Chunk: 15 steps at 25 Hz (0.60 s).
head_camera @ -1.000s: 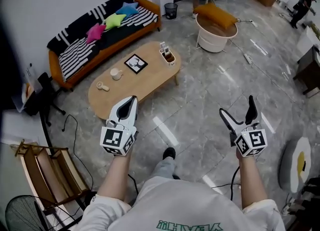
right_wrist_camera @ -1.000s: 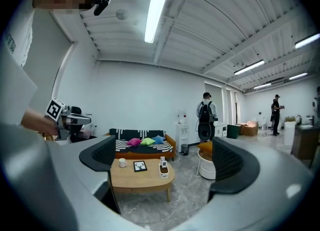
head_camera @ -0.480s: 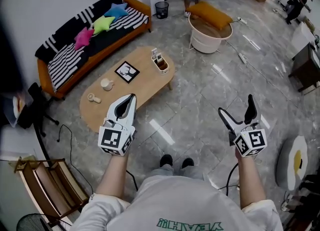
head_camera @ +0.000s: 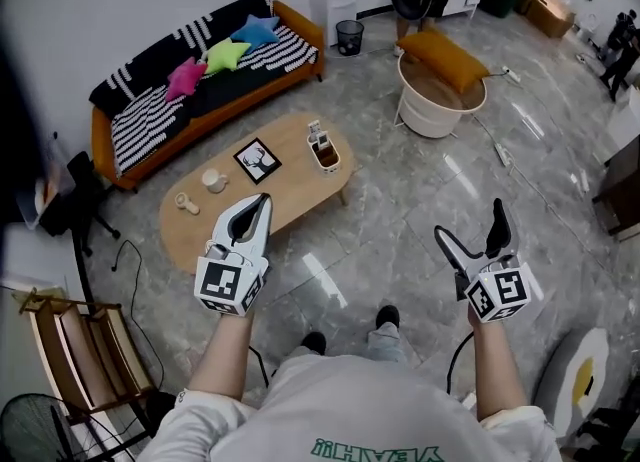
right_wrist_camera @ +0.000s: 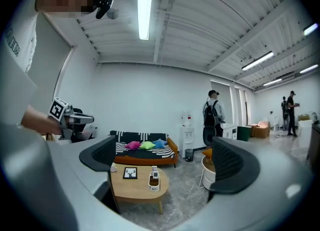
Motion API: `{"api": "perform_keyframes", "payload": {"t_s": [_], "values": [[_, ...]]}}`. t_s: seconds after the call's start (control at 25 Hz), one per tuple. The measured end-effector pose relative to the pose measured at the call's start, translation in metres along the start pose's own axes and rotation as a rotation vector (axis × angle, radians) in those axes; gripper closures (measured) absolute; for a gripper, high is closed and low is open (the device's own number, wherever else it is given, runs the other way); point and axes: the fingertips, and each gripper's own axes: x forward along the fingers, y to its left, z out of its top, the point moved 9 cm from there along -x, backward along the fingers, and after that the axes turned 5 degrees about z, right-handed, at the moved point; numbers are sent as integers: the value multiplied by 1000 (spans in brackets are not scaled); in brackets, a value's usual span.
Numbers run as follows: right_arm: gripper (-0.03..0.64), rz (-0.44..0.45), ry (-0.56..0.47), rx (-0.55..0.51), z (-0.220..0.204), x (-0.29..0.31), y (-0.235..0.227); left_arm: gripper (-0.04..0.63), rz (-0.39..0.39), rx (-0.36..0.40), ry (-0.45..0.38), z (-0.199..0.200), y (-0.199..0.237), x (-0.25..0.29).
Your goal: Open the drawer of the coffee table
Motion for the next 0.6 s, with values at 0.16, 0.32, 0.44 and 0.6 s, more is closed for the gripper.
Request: {"api": "perform_keyframes", "payload": {"t_s": [0.16,0.32,0.44,0.6], "values": [[29,121,10,-11,2,24,-48,595,116,-5,11,9,-20,21],[29,252,25,-25,3,44,-90,597,229,-17,23,19,-47,28],[29,331,27,-17,-1,59,-113,597,287,-5,53,22,-69,25],[29,411,20,12,-9,91,-113,597,358,19,100,24,-68,10]]}}
